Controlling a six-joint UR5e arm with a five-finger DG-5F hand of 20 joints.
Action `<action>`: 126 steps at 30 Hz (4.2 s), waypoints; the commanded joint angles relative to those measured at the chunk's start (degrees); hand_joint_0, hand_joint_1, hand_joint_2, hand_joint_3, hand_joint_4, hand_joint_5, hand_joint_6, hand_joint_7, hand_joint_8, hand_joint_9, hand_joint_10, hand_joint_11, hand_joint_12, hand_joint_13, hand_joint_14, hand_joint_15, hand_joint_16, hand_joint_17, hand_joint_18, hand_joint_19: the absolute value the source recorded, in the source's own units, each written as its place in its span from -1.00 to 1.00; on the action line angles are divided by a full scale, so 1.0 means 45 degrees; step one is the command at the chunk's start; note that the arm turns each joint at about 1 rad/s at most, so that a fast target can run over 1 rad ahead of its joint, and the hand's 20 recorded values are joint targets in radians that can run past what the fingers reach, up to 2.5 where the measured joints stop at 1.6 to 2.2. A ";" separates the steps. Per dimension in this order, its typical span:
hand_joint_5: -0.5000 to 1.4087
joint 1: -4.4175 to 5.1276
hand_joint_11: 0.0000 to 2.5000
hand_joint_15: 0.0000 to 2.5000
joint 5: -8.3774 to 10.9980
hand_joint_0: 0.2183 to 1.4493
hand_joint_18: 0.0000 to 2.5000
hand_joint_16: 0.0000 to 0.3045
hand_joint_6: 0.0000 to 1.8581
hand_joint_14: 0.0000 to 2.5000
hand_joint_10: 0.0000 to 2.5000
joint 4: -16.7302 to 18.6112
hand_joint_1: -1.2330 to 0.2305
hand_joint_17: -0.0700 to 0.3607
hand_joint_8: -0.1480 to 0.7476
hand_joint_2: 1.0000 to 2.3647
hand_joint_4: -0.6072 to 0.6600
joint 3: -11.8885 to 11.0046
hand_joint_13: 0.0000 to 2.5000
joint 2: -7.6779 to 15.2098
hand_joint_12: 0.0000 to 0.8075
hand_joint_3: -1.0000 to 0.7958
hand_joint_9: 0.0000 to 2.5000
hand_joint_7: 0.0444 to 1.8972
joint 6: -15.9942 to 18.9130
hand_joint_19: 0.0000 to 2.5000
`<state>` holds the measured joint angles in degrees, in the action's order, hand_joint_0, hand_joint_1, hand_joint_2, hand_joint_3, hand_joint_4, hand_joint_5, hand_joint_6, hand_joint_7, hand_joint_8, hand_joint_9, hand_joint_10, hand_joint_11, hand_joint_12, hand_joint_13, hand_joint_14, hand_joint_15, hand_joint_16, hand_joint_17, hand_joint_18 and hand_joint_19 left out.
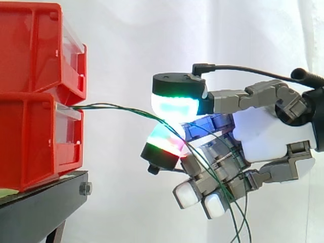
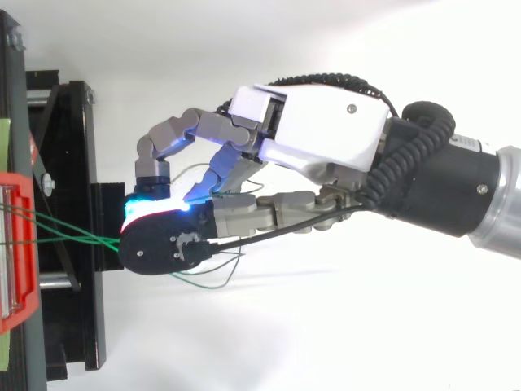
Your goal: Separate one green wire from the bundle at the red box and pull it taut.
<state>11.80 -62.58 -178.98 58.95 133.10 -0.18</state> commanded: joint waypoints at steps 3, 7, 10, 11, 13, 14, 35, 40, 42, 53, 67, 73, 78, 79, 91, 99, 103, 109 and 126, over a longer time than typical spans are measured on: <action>-0.64 0.0014 -0.29 -0.60 0.0000 -0.38 -0.23 -0.66 -0.03 -0.99 -0.98 0.0007 -0.29 -0.13 0.00 -0.97 0.08 0.0006 -0.19 0.0012 -0.07 0.00 -0.07 0.22 0.0000 -0.54; -0.64 0.0014 -0.29 -0.60 0.0000 -0.37 -0.23 -0.66 -0.03 -0.99 -0.98 -0.0013 -0.30 -0.13 -0.01 -0.97 0.06 0.0006 -0.19 0.0012 -0.07 -0.01 -0.08 0.21 -0.0019 -0.54; -0.64 -0.0006 -0.29 -0.60 0.0000 -0.37 -0.24 -0.66 -0.02 -0.99 -0.98 0.0007 -0.30 -0.13 -0.02 -0.97 0.07 0.0006 -0.19 -0.0007 -0.08 -0.01 -0.09 0.17 -0.0019 -0.54; -0.64 0.0014 -0.29 -0.60 0.0000 -0.37 -0.24 -0.66 -0.02 -0.98 -0.98 -0.0013 -0.30 -0.14 -0.02 -0.97 0.06 0.0006 -0.19 -0.0007 -0.08 -0.01 -0.09 0.19 -0.0019 -0.54; -0.64 0.0014 -0.29 -0.60 -0.0019 -0.37 -0.24 -0.66 -0.02 -0.99 -0.98 -0.0013 -0.30 -0.13 -0.02 -0.97 0.05 0.0006 -0.20 -0.0007 -0.08 -0.01 -0.09 0.18 -0.0019 -0.54; -0.64 0.0014 -0.29 -0.61 -0.0019 -0.37 -0.24 -0.66 -0.02 -0.99 -0.98 0.0007 -0.30 -0.14 -0.02 -0.97 0.04 0.0006 -0.20 -0.0007 -0.08 -0.01 -0.09 0.19 -0.0019 -0.54; -0.64 -0.0084 -0.31 -0.63 0.0332 -0.38 -0.31 -0.67 -0.02 -0.99 -0.99 -0.0325 -0.29 -0.15 -0.04 -0.97 0.04 -0.0014 -0.28 -0.0202 -0.07 -0.01 -0.11 0.14 -0.2441 -0.57; -0.64 -0.0104 -0.32 -0.62 0.0547 -0.44 -0.35 -0.68 -0.05 -0.99 -0.98 -0.0384 -0.22 -0.17 -0.08 -0.98 0.11 -0.0014 -0.30 -0.0261 -0.10 -0.25 -0.13 0.10 -0.2597 -0.55; -0.64 -0.0104 -0.32 -0.62 0.0547 -0.47 -0.35 -0.67 -0.07 -0.98 -0.98 -0.0384 -0.18 -0.16 -0.06 -0.99 0.13 0.0006 -0.29 -0.0261 -0.09 -0.36 -0.12 0.12 -0.2578 -0.55; -0.64 -0.0143 -0.33 -0.63 0.0508 -0.49 -0.34 -0.67 -0.08 -0.99 -0.99 -0.0462 -0.01 -0.15 -0.04 -1.00 0.13 0.0006 -0.29 -0.0261 -0.08 -0.43 -0.11 0.11 -0.2051 -0.55; -0.64 -0.0143 -0.32 -0.62 0.0508 -0.41 -0.33 -0.67 -0.08 -0.99 -0.98 -0.0520 -0.09 -0.14 -0.04 -0.98 0.12 0.0006 -0.27 -0.0261 -0.07 -0.13 -0.11 0.14 -0.2031 -0.53; -0.65 -0.0143 -0.32 -0.62 0.0508 -0.41 -0.31 -0.65 -0.07 -0.99 -0.98 -0.0520 -0.21 -0.11 -0.02 -0.98 0.14 0.0006 -0.27 -0.0261 -0.04 -0.09 -0.11 0.13 -0.2031 -0.54; -0.65 -0.0143 -0.31 -0.62 0.0508 -0.41 -0.32 -0.65 -0.06 -0.99 -0.98 -0.0520 -0.26 -0.11 -0.02 -0.98 0.15 0.0006 -0.27 -0.0261 -0.05 -0.11 -0.12 0.12 -0.2031 -0.54; -0.66 -0.0123 -0.32 -0.62 0.0508 -0.41 -0.32 -0.65 -0.06 -0.99 -0.98 -0.0520 -0.27 -0.12 -0.02 -0.98 0.16 0.0006 -0.27 -0.0261 -0.06 -0.11 -0.12 0.12 -0.2031 -0.54; -0.67 -0.0123 -0.30 -0.61 0.0547 -0.39 -0.36 -0.67 -0.05 -0.99 -0.98 -0.0559 -0.39 -0.16 -0.08 -0.98 0.14 0.0006 -0.30 -0.0261 -0.11 -0.16 -0.16 0.14 -0.2011 -0.53; -0.66 -0.0143 -0.31 -0.62 0.0527 -0.50 -0.34 -0.66 -0.05 -0.98 -0.98 -0.0599 -0.23 -0.14 -0.05 -1.00 0.15 0.0006 -0.29 -0.0261 -0.09 -0.44 -0.13 0.08 -0.2011 -0.54; -0.65 -0.0143 -0.32 -0.62 0.0527 -0.53 -0.32 -0.65 -0.06 -0.98 -0.98 -0.0599 -0.09 -0.12 -0.04 -1.00 0.16 0.0006 -0.27 -0.0261 -0.07 -0.44 -0.11 0.09 -0.1972 -0.54; -0.65 -0.0143 -0.32 -0.60 0.0547 -0.42 -0.33 -0.68 -0.07 -0.99 -0.98 -0.0677 0.13 -0.17 -0.07 -1.00 0.13 0.0006 -0.26 -0.0261 -0.09 -0.41 -0.10 0.13 -0.1836 -0.52; -0.66 -0.0104 -0.31 -0.61 0.0527 -0.40 -0.29 -0.64 -0.05 -0.99 -0.98 -0.0755 -0.31 -0.10 -0.02 -0.98 0.16 0.0025 -0.25 -0.0261 -0.04 -0.05 -0.11 0.12 -0.1699 -0.55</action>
<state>11.33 -60.15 -182.30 59.00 131.92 -7.82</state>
